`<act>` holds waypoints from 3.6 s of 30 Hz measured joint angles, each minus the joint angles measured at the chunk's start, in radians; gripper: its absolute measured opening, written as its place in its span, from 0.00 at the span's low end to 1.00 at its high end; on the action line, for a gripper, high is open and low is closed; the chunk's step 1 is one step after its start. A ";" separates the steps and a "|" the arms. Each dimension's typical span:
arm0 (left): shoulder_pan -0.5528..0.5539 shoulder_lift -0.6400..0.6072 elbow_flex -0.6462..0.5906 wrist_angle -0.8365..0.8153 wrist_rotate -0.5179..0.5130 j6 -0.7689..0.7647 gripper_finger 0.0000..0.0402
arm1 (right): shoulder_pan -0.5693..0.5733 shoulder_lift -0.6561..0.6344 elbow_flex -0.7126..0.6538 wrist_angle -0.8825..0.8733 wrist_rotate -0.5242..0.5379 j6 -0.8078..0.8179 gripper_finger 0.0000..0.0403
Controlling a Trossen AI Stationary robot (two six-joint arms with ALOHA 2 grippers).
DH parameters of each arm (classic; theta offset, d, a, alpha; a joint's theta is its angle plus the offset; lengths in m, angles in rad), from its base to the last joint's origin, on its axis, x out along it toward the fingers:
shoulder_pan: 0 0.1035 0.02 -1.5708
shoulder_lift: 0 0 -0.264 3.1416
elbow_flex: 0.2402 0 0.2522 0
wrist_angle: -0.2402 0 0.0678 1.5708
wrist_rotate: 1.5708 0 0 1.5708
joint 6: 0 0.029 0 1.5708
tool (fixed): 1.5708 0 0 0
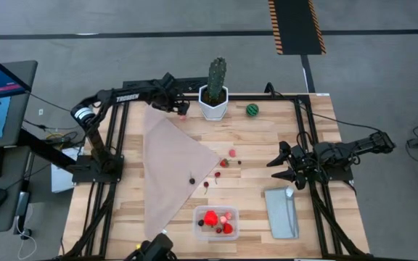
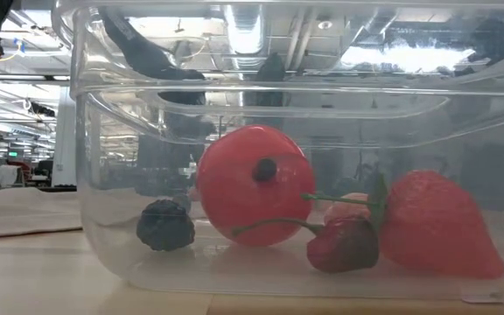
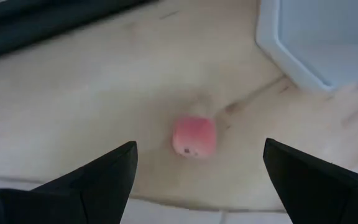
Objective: Pick and placing Produce into tupperware
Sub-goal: Put the top peach into the transparent bin
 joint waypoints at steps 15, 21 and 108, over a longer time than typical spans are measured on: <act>0.001 0.105 -0.002 0.030 0.049 0.010 0.84 | 0.000 0.000 0.000 0.000 0.000 0.000 0.63; -0.002 0.111 -0.002 0.072 0.052 0.014 0.84 | 0.000 0.000 0.000 0.000 0.000 0.000 0.63; -1.365 0.007 -0.009 0.531 -0.547 -0.061 0.23 | 0.000 0.021 0.000 0.001 0.000 0.000 0.63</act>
